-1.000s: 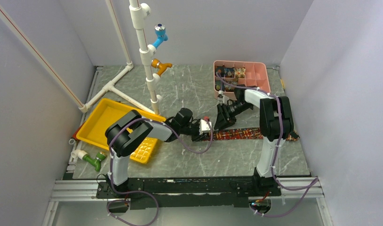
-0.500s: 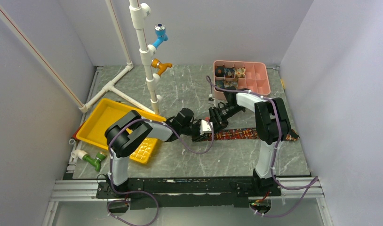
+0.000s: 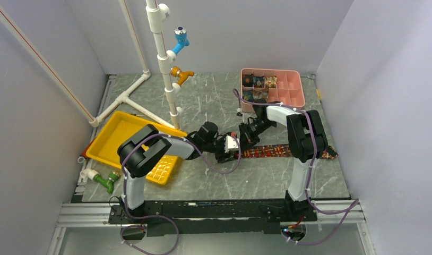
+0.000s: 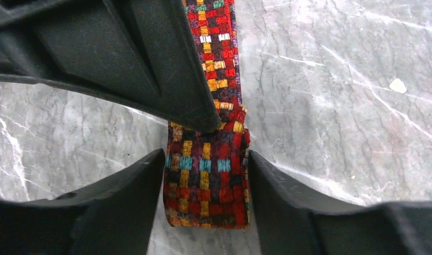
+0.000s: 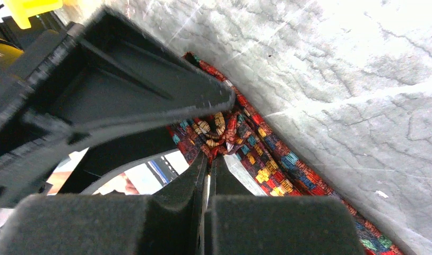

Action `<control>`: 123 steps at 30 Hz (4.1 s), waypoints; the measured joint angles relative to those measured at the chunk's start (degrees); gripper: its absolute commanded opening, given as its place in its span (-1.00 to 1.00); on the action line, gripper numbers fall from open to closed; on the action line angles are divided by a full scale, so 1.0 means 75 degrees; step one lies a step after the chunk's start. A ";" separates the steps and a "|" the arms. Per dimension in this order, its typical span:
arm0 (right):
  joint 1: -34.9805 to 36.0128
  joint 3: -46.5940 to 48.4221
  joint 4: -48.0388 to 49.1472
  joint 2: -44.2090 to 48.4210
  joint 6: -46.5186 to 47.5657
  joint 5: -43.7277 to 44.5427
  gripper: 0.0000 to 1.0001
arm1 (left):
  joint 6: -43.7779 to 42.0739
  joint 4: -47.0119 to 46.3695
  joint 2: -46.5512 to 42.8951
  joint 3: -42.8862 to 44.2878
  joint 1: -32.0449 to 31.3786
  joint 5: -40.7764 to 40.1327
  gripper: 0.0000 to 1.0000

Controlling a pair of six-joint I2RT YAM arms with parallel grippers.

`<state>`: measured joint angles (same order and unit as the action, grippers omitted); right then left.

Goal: Roll the ties
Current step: Roll the tie at the center of the board.

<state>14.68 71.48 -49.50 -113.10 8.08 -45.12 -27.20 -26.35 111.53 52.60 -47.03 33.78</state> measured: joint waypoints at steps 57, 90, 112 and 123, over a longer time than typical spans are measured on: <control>-0.2515 0.0166 -0.1096 0.0344 0.2267 0.1676 -0.44 | 0.0842 -0.0912 -0.0093 -0.0644 0.0041 -0.0026 -0.53; -0.4491 0.0003 -0.1451 0.1763 0.3832 0.3191 0.02 | -0.0446 0.0886 -0.0096 0.0117 0.0137 0.0723 -0.40; -0.0204 -0.1142 0.0644 0.0434 0.0224 -0.0758 -0.06 | 0.0329 0.0350 -0.0117 -0.0134 0.0122 0.0507 -0.19; -0.0242 -0.0883 0.0306 -0.0108 0.0099 -0.0539 -0.18 | 0.0769 0.0254 -0.0650 -0.0822 0.0350 0.0434 0.04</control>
<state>12.86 64.86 -47.20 -113.91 8.82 -49.17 -21.43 -24.45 106.65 46.44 -44.40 37.04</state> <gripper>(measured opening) 0.419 0.497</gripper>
